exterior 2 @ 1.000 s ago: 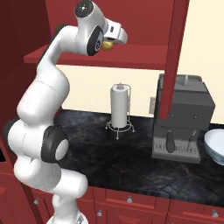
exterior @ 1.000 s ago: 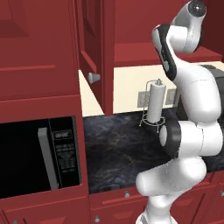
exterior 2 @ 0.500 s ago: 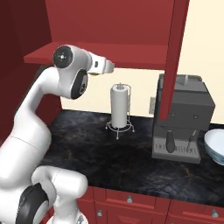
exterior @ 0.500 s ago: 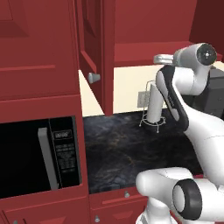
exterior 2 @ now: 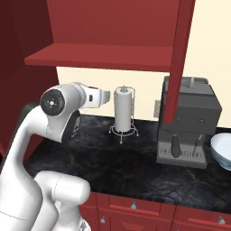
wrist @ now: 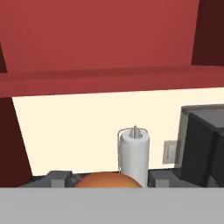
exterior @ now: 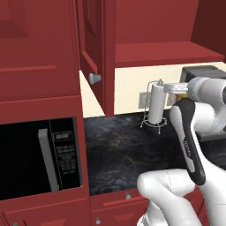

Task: Pick the mangos from the cabinet and place them in one bowl. Pick the squash from the sink and place it in the other bowl.

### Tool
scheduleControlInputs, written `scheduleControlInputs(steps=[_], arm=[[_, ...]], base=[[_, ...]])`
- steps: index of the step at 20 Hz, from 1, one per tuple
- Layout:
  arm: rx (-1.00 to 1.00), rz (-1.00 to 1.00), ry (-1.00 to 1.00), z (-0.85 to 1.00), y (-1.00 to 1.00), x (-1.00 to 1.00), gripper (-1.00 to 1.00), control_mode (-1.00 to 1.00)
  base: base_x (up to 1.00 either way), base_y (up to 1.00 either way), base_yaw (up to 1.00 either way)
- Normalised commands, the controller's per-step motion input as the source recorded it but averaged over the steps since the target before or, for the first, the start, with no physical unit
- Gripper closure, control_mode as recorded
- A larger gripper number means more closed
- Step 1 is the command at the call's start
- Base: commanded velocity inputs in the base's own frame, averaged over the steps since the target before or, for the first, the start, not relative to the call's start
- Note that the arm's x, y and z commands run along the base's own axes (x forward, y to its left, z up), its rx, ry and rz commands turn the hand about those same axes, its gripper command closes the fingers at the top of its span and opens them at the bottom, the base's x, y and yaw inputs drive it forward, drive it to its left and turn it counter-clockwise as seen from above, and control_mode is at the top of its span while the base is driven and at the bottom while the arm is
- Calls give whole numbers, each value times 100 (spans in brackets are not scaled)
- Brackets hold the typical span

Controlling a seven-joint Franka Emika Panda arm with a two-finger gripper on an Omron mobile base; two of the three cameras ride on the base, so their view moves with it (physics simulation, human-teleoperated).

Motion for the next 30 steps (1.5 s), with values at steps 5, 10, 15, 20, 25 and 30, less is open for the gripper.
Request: scheduleControlInputs(steps=[5, 10, 15, 20, 25, 30], arm=[[-17, 15, 0, -68, 0, -94, 100, -100], [-7, 4, 2, -23, 0, -21, 100, -100], [0, 0, 0, 0, 0, 0, 100, 100], [0, 0, 0, 0, 0, 0, 100, 100], [0, 0, 0, 0, 0, 0, 100, 100], [0, 0, 0, 0, 0, 0, 100, 100]], base=[[0, 0, 0], [0, 0, 0], [-79, -27, 3], [-24, -39, -4], [0, -74, -12], [-1, -87, -14]])
